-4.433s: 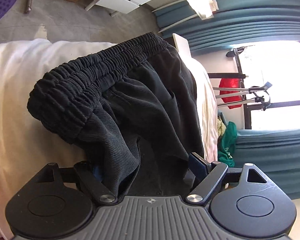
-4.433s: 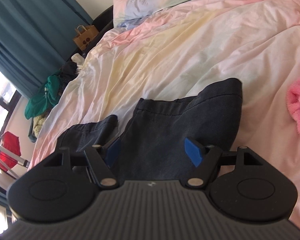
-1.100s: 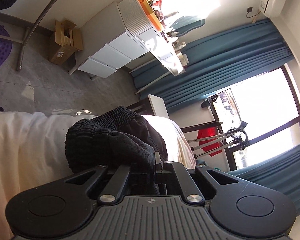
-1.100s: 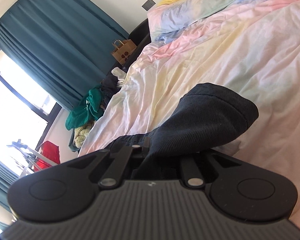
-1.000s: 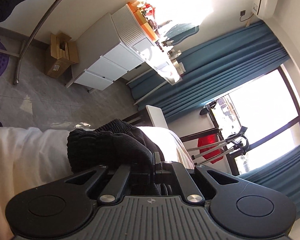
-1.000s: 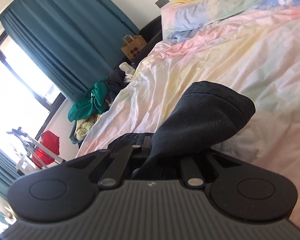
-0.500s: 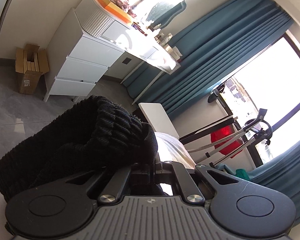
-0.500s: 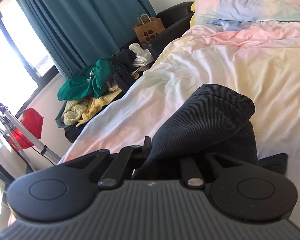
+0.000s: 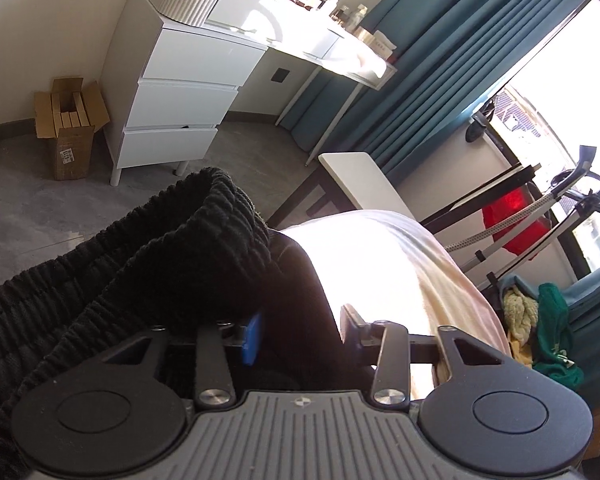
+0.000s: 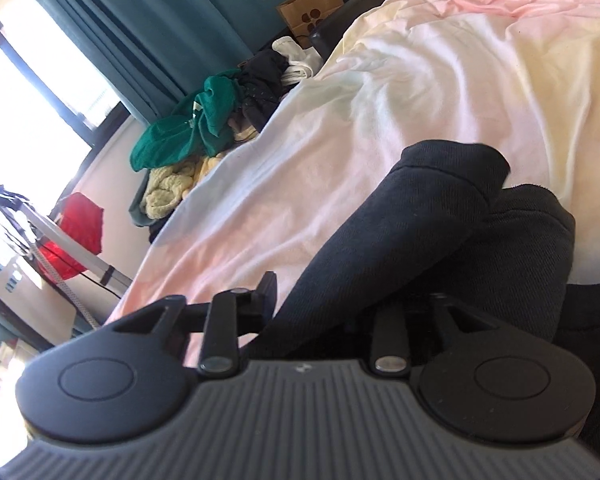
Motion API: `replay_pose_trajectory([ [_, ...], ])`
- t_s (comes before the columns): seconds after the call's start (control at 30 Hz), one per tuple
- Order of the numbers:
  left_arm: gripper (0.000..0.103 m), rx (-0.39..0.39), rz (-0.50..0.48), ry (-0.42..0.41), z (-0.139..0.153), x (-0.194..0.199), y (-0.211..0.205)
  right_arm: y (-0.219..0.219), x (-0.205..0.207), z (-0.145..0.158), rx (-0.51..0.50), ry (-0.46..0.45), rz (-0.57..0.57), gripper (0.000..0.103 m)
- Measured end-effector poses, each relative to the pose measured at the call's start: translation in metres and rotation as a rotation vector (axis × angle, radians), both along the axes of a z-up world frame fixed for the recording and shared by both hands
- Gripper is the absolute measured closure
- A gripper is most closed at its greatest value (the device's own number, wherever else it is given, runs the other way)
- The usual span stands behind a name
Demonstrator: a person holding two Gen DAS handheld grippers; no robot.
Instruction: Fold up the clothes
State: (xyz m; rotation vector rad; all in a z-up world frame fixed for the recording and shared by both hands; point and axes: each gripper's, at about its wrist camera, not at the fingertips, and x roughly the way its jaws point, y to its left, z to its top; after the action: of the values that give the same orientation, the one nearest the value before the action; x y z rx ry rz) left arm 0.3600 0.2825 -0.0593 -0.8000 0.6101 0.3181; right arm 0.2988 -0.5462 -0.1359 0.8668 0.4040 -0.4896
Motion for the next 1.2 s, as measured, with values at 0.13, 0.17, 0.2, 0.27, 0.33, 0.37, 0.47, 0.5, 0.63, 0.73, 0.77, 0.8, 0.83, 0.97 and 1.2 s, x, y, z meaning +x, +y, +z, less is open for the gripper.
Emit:
replay_pose_trajectory([
  [0.13,0.030,-0.066,-0.039,-0.088,0.025,-0.067,-0.001,-0.001,-0.054,0.011,0.028,-0.068,0.008,0.039],
  [0.17,0.026,-0.083,-0.047,-0.111,0.031,-0.085,-0.001,-0.001,-0.067,0.014,0.035,-0.085,0.009,0.039],
  [0.2,0.023,-0.099,-0.056,-0.134,0.038,-0.102,-0.001,-0.001,-0.081,0.017,0.042,-0.102,0.011,0.039],
  [0.27,0.022,-0.129,-0.058,-0.151,0.042,-0.136,-0.002,-0.001,-0.109,0.018,0.088,-0.130,0.004,0.039],
  [0.33,0.020,-0.161,-0.049,-0.154,0.042,-0.169,-0.003,0.000,-0.133,0.014,0.147,-0.134,-0.005,0.039],
  [0.37,0.020,-0.184,-0.037,-0.149,0.038,-0.183,-0.002,0.002,-0.144,0.012,0.173,-0.128,-0.008,0.039],
  [0.47,0.020,-0.264,-0.026,-0.136,0.017,-0.215,0.002,0.005,-0.166,0.005,0.199,-0.108,0.026,0.039],
  [0.5,0.020,-0.290,-0.020,-0.124,0.008,-0.222,0.004,0.006,-0.172,0.003,0.201,-0.101,0.042,0.039],
  [0.63,0.020,-0.397,-0.020,-0.085,-0.015,-0.233,0.017,0.005,-0.192,-0.011,0.297,-0.147,0.075,0.040],
  [0.73,0.020,-0.440,0.002,-0.078,-0.031,-0.225,0.024,0.007,-0.188,-0.024,0.411,-0.190,0.097,0.040],
  [0.77,0.020,-0.439,0.007,-0.072,-0.039,-0.220,0.026,0.009,-0.183,-0.027,0.425,-0.191,0.103,0.040],
  [0.8,0.021,-0.437,0.012,-0.066,-0.047,-0.215,0.029,0.010,-0.177,-0.030,0.424,-0.178,0.105,0.040],
  [0.83,0.023,-0.436,0.016,-0.060,-0.055,-0.209,0.030,0.011,-0.169,-0.034,0.423,-0.165,0.104,0.040],
  [0.97,0.034,-0.480,0.026,-0.077,-0.081,-0.191,0.040,0.014,-0.145,-0.051,0.449,-0.187,0.054,0.040],
  [1.2,0.034,-0.513,0.016,-0.134,-0.103,-0.169,0.059,0.017,-0.106,-0.050,0.219,-0.174,0.032,0.040],
])
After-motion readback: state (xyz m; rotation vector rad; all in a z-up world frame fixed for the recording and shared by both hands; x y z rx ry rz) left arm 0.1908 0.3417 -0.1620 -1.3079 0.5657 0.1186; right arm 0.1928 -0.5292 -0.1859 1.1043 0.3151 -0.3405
